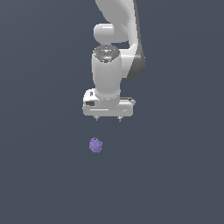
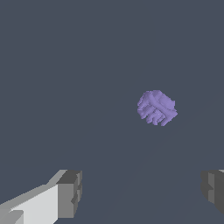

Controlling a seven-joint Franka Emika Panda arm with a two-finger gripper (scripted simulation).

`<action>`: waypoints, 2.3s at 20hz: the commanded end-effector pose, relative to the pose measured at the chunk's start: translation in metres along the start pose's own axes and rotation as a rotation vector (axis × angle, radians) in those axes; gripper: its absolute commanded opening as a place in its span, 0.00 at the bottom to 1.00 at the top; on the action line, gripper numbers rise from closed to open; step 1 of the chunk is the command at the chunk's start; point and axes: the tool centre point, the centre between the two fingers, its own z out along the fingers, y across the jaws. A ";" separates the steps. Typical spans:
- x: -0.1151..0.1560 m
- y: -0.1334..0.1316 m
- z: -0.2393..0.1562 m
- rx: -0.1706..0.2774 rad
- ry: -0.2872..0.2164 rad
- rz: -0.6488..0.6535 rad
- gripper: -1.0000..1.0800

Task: Pick up the object and move it to a goal position.

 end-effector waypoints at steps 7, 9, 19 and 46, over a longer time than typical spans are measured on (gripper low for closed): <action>0.002 -0.015 -0.009 -0.011 0.010 -0.048 0.96; 0.003 -0.021 -0.013 -0.016 0.014 -0.066 0.96; 0.005 -0.020 -0.011 -0.017 0.013 -0.091 0.96; 0.042 0.029 0.055 -0.008 -0.026 -0.608 0.96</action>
